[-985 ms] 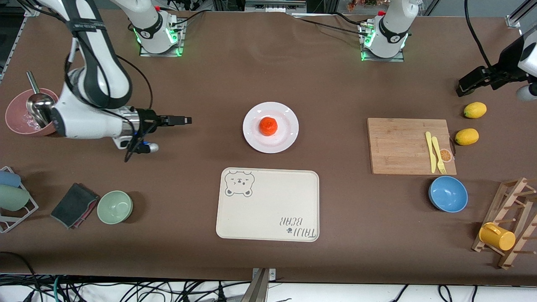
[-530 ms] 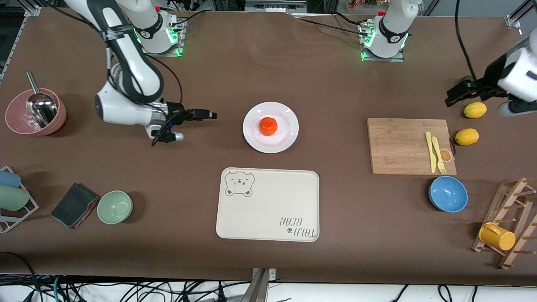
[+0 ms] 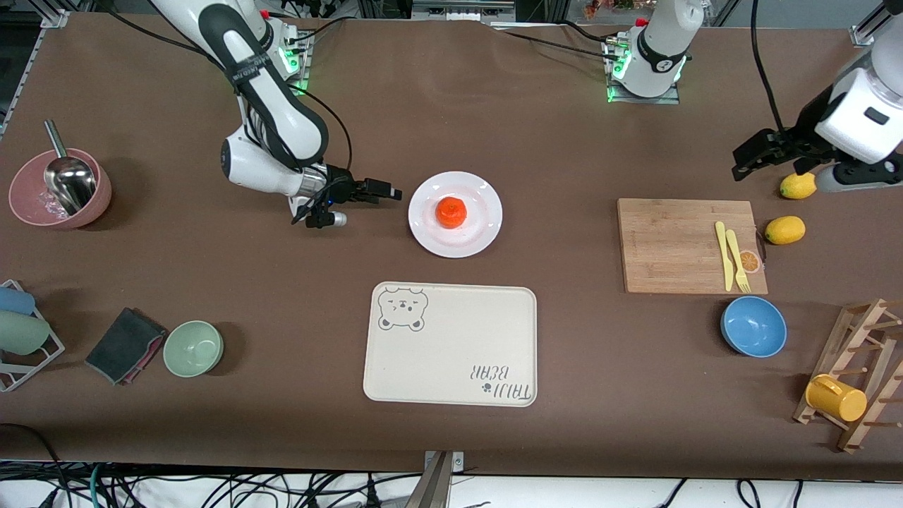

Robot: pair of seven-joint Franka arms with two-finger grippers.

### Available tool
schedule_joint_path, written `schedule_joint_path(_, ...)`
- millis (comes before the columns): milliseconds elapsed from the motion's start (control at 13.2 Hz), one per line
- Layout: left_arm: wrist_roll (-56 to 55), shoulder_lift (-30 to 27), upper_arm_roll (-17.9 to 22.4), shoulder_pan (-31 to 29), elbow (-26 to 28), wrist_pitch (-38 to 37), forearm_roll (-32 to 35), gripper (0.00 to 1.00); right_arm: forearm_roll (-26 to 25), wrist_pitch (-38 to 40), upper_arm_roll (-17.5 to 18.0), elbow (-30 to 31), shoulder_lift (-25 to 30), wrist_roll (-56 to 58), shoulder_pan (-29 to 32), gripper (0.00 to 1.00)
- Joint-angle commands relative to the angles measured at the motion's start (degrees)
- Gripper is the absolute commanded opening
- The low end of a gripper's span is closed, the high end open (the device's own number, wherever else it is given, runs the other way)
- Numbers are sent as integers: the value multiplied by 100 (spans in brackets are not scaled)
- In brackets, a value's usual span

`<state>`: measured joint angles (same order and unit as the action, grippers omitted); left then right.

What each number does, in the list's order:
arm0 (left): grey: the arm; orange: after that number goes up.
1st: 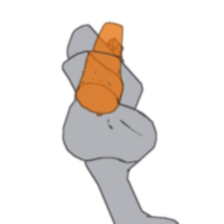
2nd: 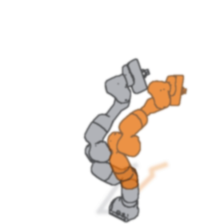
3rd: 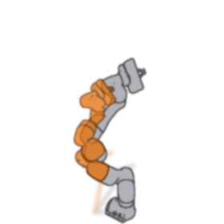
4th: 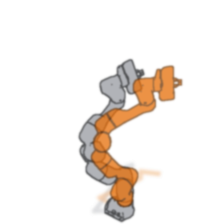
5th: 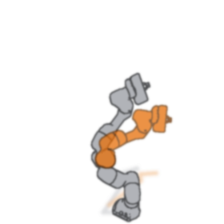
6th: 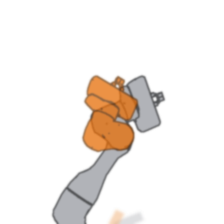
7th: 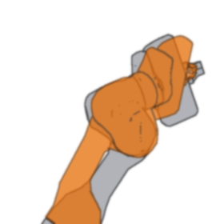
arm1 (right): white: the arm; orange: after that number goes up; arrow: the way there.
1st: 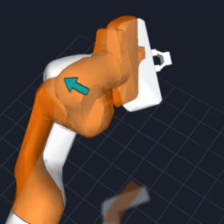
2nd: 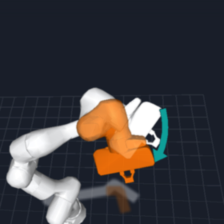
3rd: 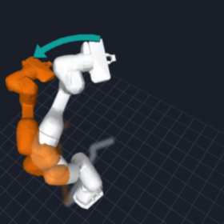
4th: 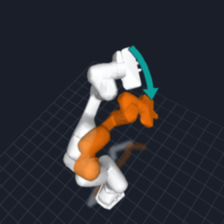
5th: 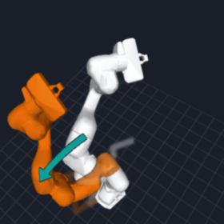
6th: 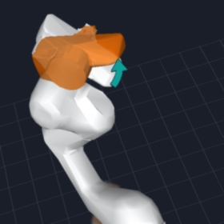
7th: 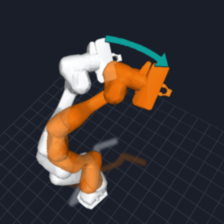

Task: Place orange and plate with both arms
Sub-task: 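Grasp the white plate rim with the right gripper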

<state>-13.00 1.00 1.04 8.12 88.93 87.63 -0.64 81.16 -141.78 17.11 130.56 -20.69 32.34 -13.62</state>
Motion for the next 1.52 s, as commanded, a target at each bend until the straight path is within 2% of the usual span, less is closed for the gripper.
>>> schedule_joint_path(0,70,50,-96,-21,-130,-124,152,100,1004,-218,73,-188,-383,982,-97,100)
schedule_joint_path(530,35,59,-96,-47,-139,-124,143,100,1358,-781,73,-821,-1016,1134,-501,98)
schedule_joint_path(682,26,58,-113,14,-139,-132,134,100,1341,-781,73,-830,-1034,1152,-501,80)
schedule_joint_path(758,26,59,-122,14,-139,-132,108,100,1324,-781,64,-830,-1043,1152,-501,64)
schedule_joint_path(909,26,50,-122,23,-139,-132,90,100,1306,-781,73,-839,-1113,1152,-536,24)
schedule_joint_path(985,26,58,-122,14,-139,-132,90,100,1288,-781,64,-839,-1122,1152,-562,8)
schedule_joint_path(1061,26,59,-122,23,-139,-132,90,100,1262,-781,64,-839,-1122,1160,-563,0)
schedule_joint_path(1439,26,59,-113,14,-139,-132,90,100,1271,-772,38,-1014,-1122,1521,-466,0)
